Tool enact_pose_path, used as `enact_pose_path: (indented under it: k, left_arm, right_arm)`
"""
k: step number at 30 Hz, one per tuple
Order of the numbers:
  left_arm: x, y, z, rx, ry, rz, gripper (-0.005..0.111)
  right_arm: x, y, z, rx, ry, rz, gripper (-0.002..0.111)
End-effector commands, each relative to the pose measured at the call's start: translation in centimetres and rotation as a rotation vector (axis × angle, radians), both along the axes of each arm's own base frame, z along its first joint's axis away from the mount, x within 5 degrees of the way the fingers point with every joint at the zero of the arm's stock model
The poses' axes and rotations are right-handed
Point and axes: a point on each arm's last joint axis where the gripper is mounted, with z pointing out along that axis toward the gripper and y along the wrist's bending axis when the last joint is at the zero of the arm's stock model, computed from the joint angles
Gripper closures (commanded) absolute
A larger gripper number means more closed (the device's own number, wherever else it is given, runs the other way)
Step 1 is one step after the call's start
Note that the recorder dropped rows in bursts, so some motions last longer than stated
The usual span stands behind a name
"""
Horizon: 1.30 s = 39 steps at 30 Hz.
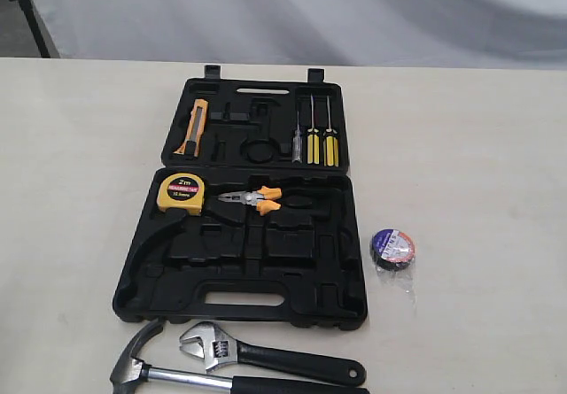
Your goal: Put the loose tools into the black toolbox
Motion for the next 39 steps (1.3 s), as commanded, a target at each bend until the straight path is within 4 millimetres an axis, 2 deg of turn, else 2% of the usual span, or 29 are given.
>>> enact_pose_path:
  k: [1, 5, 8, 11, 14, 17, 19, 23, 26, 28, 30, 31, 32, 33, 34, 35, 36, 37, 38, 39]
  left_arm:
    - [-0.2, 0.0, -0.1, -0.027, -0.005, 0.001, 0.105]
    - [-0.2, 0.0, -0.1, -0.027, -0.005, 0.001, 0.105]
    - [-0.2, 0.0, -0.1, -0.027, -0.005, 0.001, 0.105]
    - [-0.2, 0.0, -0.1, -0.027, -0.005, 0.001, 0.105]
    - [-0.2, 0.0, -0.1, -0.027, -0.005, 0.001, 0.105]
    - [-0.2, 0.0, -0.1, -0.027, -0.005, 0.001, 0.105]
    - [-0.2, 0.0, -0.1, -0.027, -0.005, 0.001, 0.105]
    - [-0.2, 0.0, -0.1, -0.027, -0.005, 0.001, 0.105]
    - [-0.2, 0.0, -0.1, -0.027, -0.005, 0.001, 0.105]
    - [-0.2, 0.0, -0.1, -0.027, -0.005, 0.001, 0.105]
    - [-0.2, 0.0, -0.1, -0.027, -0.005, 0.001, 0.105]
    - [-0.2, 0.0, -0.1, -0.027, -0.005, 0.001, 0.105]
    - [-0.2, 0.0, -0.1, -0.027, -0.005, 0.001, 0.105]
    - [-0.2, 0.0, -0.1, -0.027, -0.005, 0.001, 0.105]
    - [-0.2, 0.0, -0.1, -0.027, -0.005, 0.001, 0.105]
    - [-0.2, 0.0, -0.1, -0.027, -0.005, 0.001, 0.105]
    - [-0.2, 0.0, -0.1, -0.027, -0.005, 0.001, 0.105]
    - [-0.2, 0.0, -0.1, -0.027, -0.005, 0.001, 0.105]
    - [-0.2, 0.0, -0.1, -0.027, -0.005, 0.001, 0.105]
    - [-0.2, 0.0, -0.1, -0.027, -0.005, 0.001, 0.105]
  right_arm:
    - [-0.3, 0.0, 0.5, -0.015, -0.068, -0.003, 0.108]
    - [-0.3, 0.0, 0.5, -0.061, -0.062, -0.026, 0.108]
    - [-0.1, -0.1, 0.2, -0.003, 0.001, -0.017, 0.108]
    - [-0.2, 0.0, 1.9, -0.02, 0.184, -0.015, 0.108]
    - [0.3, 0.0, 4.5, -0.044, 0.412, -0.015, 0.108]
    - [2.5, -0.6, 6.0, -0.085, 0.649, -0.039, 0.108]
    - [4.4, -0.8, 6.0, -0.045, 0.776, -0.026, 0.108]
    - [8.8, 0.0, 4.6, 0.169, 1.039, 0.099, 0.108]
    - [12.1, 1.2, 3.2, 0.185, 1.251, 0.226, 0.108]
    - [13.9, 2.8, 2.3, 0.131, 1.383, 0.337, 0.108]
    - [14.9, 4.9, 1.7, 0.063, 1.472, 0.441, 0.108]
    - [15.5, 7.8, 0.9, -0.053, 1.546, 0.556, 0.108]
    - [15.5, 9.4, 0.4, -0.118, 1.567, 0.613, 0.108]
    - [15.3, 12.3, -0.4, -0.242, 1.584, 0.713, 0.108]
    - [15.1, 14.0, -1.0, -0.314, 1.596, 0.767, 0.108]
    - [14.3, 16.9, -1.7, -0.449, 1.58, 0.867, 0.108]
    - [13.9, 18.4, -2.0, -0.512, 1.562, 0.913, 0.108]
    - [13.4, 20.9, -2.3, -0.582, 1.536, 0.973, 0.108]
    - [13.2, 22.2, -2.4, -0.616, 1.527, 1.003, 0.108]
    - [13.1, 24.5, -2.2, -0.665, 1.51, 1.052, 0.108]
